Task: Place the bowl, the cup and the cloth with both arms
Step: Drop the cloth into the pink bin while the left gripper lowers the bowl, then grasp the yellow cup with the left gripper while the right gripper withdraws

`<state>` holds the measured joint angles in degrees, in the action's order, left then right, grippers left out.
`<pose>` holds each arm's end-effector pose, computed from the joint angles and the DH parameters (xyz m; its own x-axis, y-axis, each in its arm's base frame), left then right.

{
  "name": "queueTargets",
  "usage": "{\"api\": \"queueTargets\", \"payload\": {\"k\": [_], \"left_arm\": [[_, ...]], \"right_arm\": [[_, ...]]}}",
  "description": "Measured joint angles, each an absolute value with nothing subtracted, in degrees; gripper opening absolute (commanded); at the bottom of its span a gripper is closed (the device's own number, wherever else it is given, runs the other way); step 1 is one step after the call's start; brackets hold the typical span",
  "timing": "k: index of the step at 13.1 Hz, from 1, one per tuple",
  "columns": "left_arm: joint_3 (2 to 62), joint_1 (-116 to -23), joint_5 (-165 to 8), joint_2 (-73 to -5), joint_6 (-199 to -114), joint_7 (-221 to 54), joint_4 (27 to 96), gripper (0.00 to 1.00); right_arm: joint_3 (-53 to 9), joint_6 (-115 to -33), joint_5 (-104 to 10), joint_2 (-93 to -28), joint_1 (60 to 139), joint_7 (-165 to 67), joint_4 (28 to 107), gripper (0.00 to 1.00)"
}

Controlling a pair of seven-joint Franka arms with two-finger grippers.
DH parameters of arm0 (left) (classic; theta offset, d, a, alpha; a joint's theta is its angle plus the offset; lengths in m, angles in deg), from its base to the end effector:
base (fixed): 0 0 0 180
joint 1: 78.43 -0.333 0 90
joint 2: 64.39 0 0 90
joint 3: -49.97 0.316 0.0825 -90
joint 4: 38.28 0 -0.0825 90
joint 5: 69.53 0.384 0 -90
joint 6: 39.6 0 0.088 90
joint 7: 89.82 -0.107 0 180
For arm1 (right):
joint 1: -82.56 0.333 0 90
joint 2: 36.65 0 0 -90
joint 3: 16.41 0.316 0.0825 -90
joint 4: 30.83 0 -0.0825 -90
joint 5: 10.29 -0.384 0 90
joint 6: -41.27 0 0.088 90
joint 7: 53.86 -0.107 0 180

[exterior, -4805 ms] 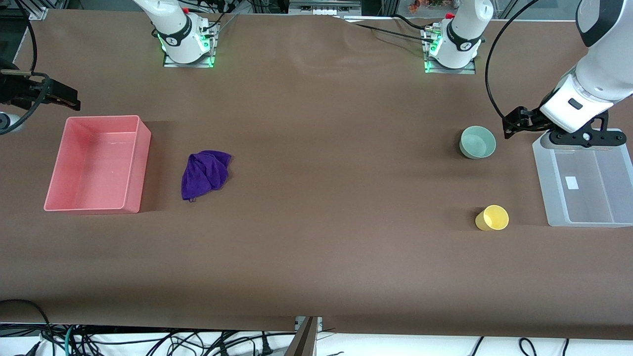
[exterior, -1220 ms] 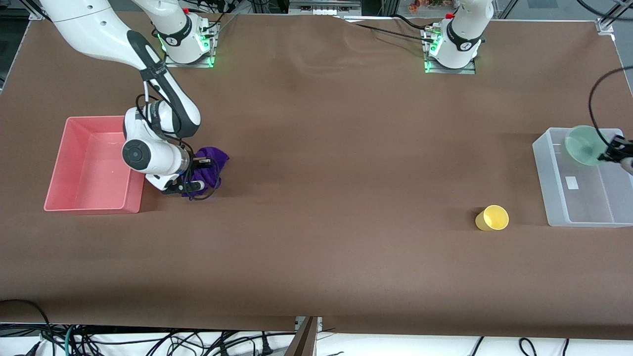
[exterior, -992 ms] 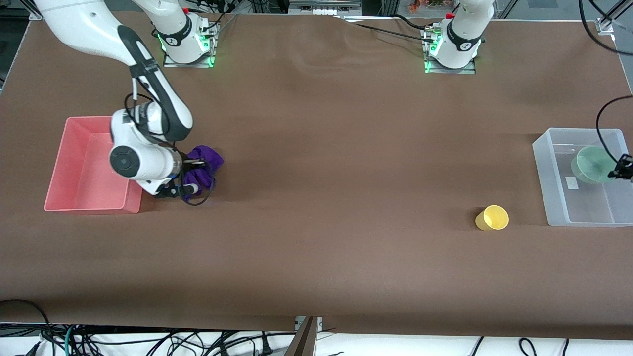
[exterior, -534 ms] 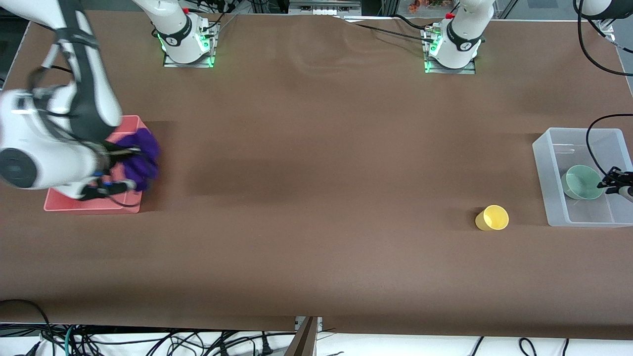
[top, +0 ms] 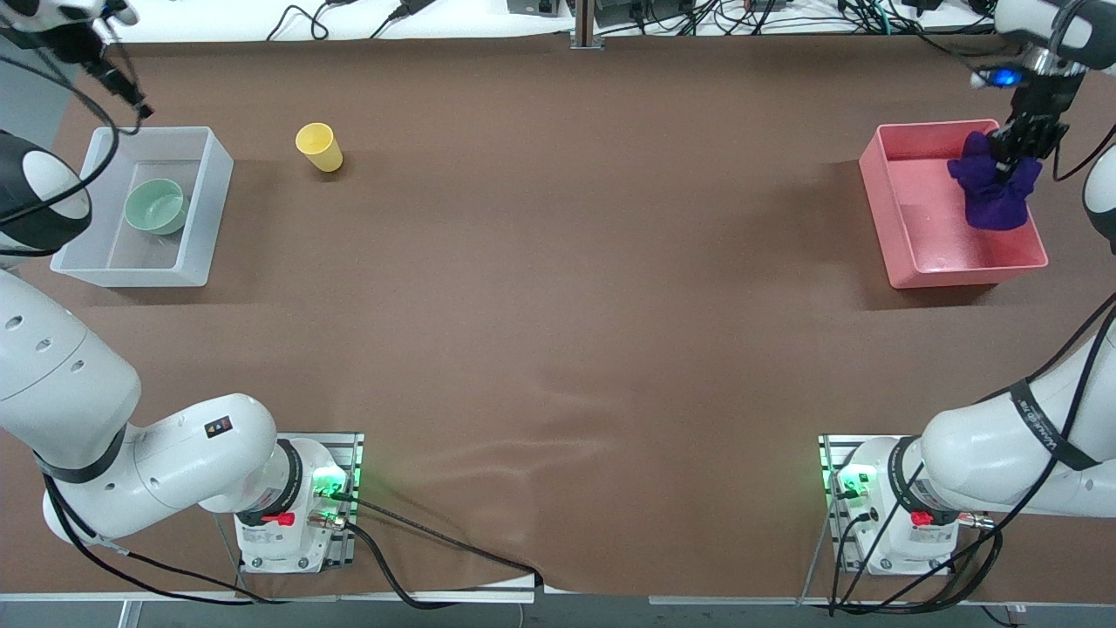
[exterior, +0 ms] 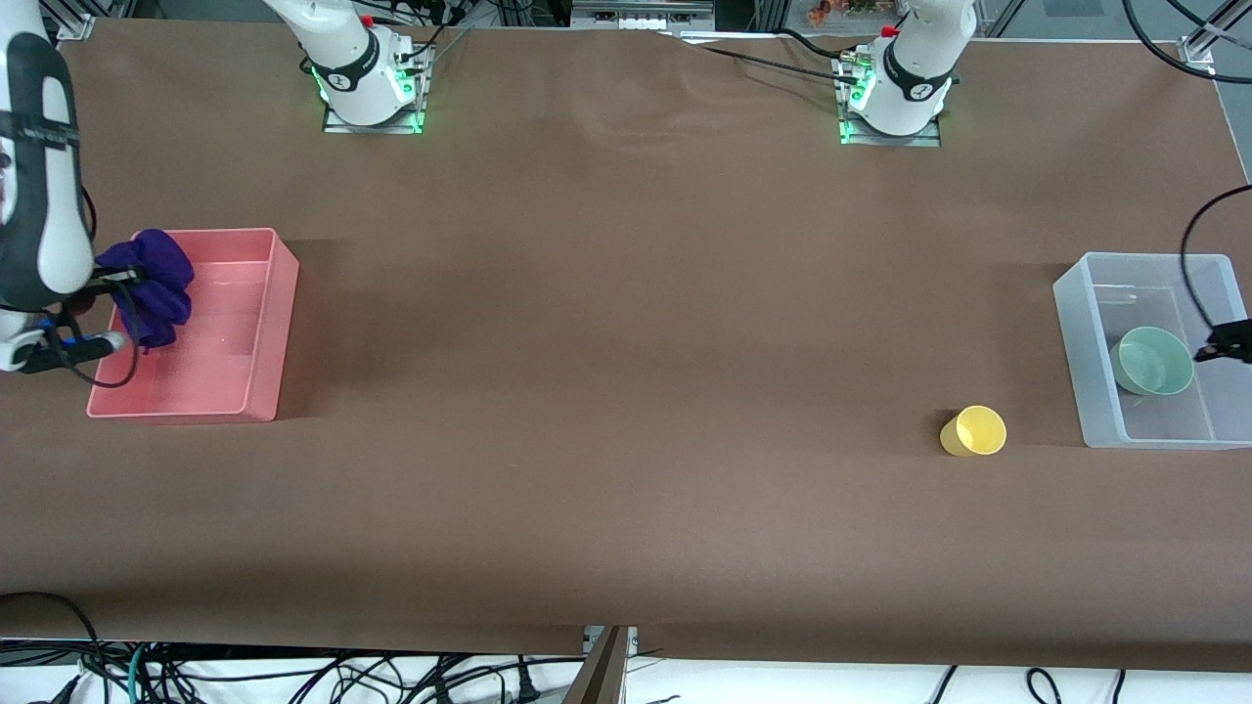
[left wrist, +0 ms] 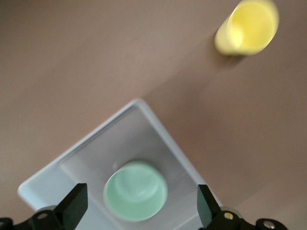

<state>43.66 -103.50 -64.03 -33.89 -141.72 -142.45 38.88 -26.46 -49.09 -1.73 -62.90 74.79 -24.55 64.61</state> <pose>0.6547 0.2469 0.4122 0.8193 -0.5671 -0.0852 -0.5646 -0.8237 0.0527 0.5734 -0.1910 0.3172 0.8077 0.2199 -0.5470 0.2149 -0.9738 -0.0742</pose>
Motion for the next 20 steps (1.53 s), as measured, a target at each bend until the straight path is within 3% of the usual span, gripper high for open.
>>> {"api": "queueTargets", "payload": {"k": [2,3,4,5,8,10,12,16,18,20], "left_arm": [[40.3,-99.7,-64.0,-33.9,-141.4,-130.6,39.5,1.0],[39.3,-97.7,-64.0,-33.3,-141.6,-124.9,40.1,1.0],[38.9,-95.6,-64.0,-32.2,-142.7,-120.2,40.7,1.0],[38.8,-93.9,-64.0,-30.8,-145.1,-116.9,41.5,0.96],[38.9,-92.2,-64.0,-26.2,-151.4,-113.1,44.6,0.66],[39.1,-92.4,-64.0,-23.7,-154.3,-112.8,45.3,0.46],[39.3,-92.7,-64.0,-21.9,-156.6,-112.8,45.5,0.0],[39.3,-92.9,-64.0,-21.2,-157.4,-112.8,45.3,0.0],[39.3,-93.1,-64.0,-21.6,-157.0,-112.8,44.8,0.0],[39.5,-93.3,-63.9,-24.1,-151.6,-112.8,43.2,0.0]], "right_arm": [[-26.4,-53.2,-1.8,-63.5,74.8,-24.8,68.4,0.0],[-26.4,-54.1,-1.9,-63.6,74.9,-25.0,69.3,0.12],[-26.4,-54.4,-2.5,-63.7,74.9,-25.1,69.7,0.72],[-26.4,-54.5,-3.5,-63.9,74.9,-25.1,69.7,1.0],[-26.4,-54.6,-5.9,-63.7,75.0,-25.1,68.5,1.0],[-26.1,-52.0,-6.6,-62.7,75.1,-25.1,63.6,1.0],[-24.0,-43.7,-7.2,-60.5,75.1,-25.0,55.3,1.0],[-16.0,-32.6,-7.1,-54.9,75.5,-25.3,41.7,1.0],[-13.7,-32.9,-5.5,-52.5,75.6,-25.3,39.5,1.0],[-13.1,-39.2,-5.2,-50.4,75.6,-25.3,39.1,1.0]]}}
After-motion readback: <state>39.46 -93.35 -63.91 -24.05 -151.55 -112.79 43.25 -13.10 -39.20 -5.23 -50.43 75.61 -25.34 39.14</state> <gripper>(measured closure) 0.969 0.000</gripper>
